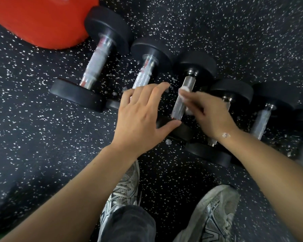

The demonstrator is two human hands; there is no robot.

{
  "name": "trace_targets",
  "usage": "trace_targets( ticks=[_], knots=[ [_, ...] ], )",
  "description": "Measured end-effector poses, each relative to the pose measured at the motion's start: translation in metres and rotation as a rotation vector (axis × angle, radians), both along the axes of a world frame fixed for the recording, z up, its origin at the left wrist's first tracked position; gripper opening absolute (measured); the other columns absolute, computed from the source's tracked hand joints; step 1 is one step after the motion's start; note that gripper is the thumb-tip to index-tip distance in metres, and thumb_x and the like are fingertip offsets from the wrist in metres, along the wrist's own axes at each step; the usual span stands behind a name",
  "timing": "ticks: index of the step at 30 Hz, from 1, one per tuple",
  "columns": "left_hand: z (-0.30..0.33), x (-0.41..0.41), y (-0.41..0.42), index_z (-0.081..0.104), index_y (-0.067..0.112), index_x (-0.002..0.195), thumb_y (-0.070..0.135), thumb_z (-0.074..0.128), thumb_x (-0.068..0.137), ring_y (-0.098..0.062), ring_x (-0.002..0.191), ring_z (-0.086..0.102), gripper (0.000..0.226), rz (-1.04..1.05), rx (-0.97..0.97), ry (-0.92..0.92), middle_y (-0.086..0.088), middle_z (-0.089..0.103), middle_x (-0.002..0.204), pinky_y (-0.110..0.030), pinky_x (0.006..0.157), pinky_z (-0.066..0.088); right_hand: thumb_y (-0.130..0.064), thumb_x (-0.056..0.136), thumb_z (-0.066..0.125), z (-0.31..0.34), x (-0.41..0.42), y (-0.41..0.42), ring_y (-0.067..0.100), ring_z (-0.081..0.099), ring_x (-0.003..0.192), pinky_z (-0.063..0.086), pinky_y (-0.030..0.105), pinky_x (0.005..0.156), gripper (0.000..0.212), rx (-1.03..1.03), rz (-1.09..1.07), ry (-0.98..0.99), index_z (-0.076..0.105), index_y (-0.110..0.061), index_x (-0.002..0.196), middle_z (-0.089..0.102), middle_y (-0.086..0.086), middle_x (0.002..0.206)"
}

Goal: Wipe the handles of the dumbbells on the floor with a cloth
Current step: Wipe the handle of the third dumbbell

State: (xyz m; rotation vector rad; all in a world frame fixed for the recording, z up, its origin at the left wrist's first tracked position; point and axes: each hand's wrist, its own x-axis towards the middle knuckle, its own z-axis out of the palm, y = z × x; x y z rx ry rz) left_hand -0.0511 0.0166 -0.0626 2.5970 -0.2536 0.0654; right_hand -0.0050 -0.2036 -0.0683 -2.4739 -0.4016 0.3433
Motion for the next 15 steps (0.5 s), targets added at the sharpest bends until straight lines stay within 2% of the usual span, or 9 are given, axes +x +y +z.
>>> trace_targets(
  ticks=[2, 4, 6, 9, 11, 13, 15],
  knots=[
    [0.000, 0.000, 0.000, 0.049, 0.019, 0.146, 0.071, 0.065, 0.084, -0.020, 0.126, 0.057, 0.083, 0.003, -0.003, -0.006, 0.004, 0.060, 0.139, -0.038, 0.109, 0.033, -0.020, 0.102, 0.060, 0.002, -0.012, -0.006, 0.007, 0.067, 0.104, 0.052, 0.024, 0.096, 0.038, 0.049, 0.154, 0.071, 0.062, -0.025, 0.139, 0.070, -0.010, 0.117],
    [0.000, 0.000, 0.000, 0.050, 0.019, 0.146, 0.071, 0.066, 0.084, -0.020, 0.126, 0.057, 0.082, 0.008, -0.007, -0.011, 0.005, 0.061, 0.137, -0.038, 0.109, 0.033, -0.016, 0.100, 0.062, 0.005, -0.011, -0.011, 0.007, 0.066, 0.115, 0.051, 0.028, 0.102, 0.042, -0.009, 0.292, 0.097, 0.061, -0.029, 0.141, 0.068, -0.012, 0.127],
    [0.000, 0.000, 0.000, 0.049, 0.018, 0.146, 0.072, 0.066, 0.084, -0.020, 0.126, 0.057, 0.083, 0.006, -0.001, -0.009, 0.004, 0.061, 0.137, -0.038, 0.109, 0.033, -0.019, 0.101, 0.060, 0.008, -0.003, -0.012, 0.014, 0.070, 0.111, 0.056, 0.035, 0.095, 0.044, -0.158, 0.352, 0.013, 0.058, -0.036, 0.142, 0.069, -0.009, 0.130],
    [0.001, 0.000, 0.000, 0.048, 0.017, 0.147, 0.073, 0.064, 0.085, -0.021, 0.126, 0.057, 0.085, 0.000, 0.005, -0.004, 0.002, 0.061, 0.137, -0.039, 0.108, 0.034, -0.031, 0.105, 0.049, 0.009, 0.013, -0.007, 0.021, 0.072, 0.097, 0.055, 0.035, 0.082, 0.039, -0.267, 0.216, -0.111, 0.055, -0.039, 0.143, 0.072, -0.005, 0.120],
    [0.001, 0.001, 0.000, 0.048, 0.017, 0.147, 0.072, 0.064, 0.085, -0.022, 0.125, 0.058, 0.085, 0.002, 0.003, 0.002, 0.002, 0.061, 0.137, -0.039, 0.108, 0.034, -0.034, 0.108, 0.045, 0.004, 0.024, -0.003, 0.020, 0.069, 0.092, 0.054, 0.036, 0.079, 0.036, -0.190, 0.042, -0.140, 0.057, -0.038, 0.142, 0.071, -0.003, 0.108],
    [0.002, 0.000, -0.001, 0.049, 0.016, 0.146, 0.071, 0.065, 0.085, -0.021, 0.125, 0.058, 0.084, 0.000, -0.005, -0.002, 0.002, 0.062, 0.136, -0.039, 0.108, 0.033, -0.029, 0.107, 0.049, -0.002, 0.033, -0.001, 0.018, 0.067, 0.094, 0.052, 0.037, 0.082, 0.036, -0.108, -0.115, -0.115, 0.059, -0.034, 0.141, 0.070, -0.004, 0.107],
    [0.002, 0.000, -0.001, 0.050, 0.015, 0.146, 0.071, 0.066, 0.085, -0.021, 0.124, 0.059, 0.083, 0.001, -0.008, -0.005, 0.003, 0.062, 0.135, -0.038, 0.107, 0.033, -0.027, 0.105, 0.052, -0.005, 0.031, 0.000, 0.017, 0.065, 0.090, 0.052, 0.037, 0.082, 0.035, -0.064, -0.138, -0.094, 0.063, -0.030, 0.138, 0.068, -0.007, 0.102]
  ],
)
